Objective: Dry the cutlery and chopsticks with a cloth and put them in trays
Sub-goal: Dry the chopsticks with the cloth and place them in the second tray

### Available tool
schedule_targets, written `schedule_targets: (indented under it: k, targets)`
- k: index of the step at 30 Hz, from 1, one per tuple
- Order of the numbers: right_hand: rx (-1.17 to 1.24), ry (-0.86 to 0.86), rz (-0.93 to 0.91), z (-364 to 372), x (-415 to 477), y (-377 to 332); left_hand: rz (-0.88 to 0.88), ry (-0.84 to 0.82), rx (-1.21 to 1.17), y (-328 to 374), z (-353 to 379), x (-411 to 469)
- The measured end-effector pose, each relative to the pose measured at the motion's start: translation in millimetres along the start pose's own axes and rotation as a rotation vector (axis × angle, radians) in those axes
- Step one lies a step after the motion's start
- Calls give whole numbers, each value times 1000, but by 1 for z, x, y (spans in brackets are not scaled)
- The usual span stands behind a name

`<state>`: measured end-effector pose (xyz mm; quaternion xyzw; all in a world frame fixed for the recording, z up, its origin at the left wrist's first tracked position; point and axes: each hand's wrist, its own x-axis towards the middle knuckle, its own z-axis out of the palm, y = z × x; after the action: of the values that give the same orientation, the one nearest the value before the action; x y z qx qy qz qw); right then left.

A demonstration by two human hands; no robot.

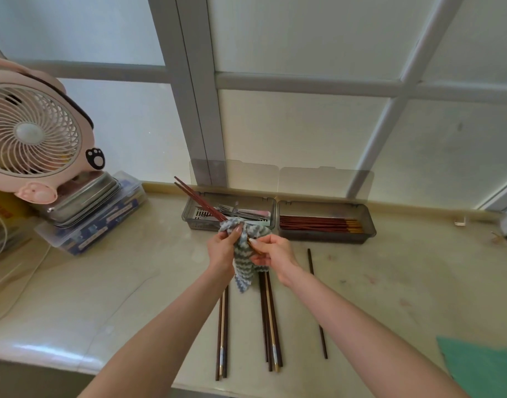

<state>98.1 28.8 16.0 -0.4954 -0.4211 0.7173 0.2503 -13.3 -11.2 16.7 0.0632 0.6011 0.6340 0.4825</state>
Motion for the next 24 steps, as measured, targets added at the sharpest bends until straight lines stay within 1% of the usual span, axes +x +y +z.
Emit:
schedule_targets:
  k: [6, 11, 17, 19, 24]
  targets:
    - [-187, -100, -3, 4, -5, 3, -31, 94, 144, -4, -11, 3]
    - [-170, -65, -50, 5, -3, 1, -24, 82, 100, 14, -10, 6]
    - [-160, -124, -42, -12, -2, 0, 51, 193, 48, 69, -29, 30]
    - [-150, -140, -37, -16, -3, 1, 56, 201, 45, 79, -35, 36]
    - [-95, -147, -27, -18, -1, 2, 90, 298, -47, 96, -45, 50]
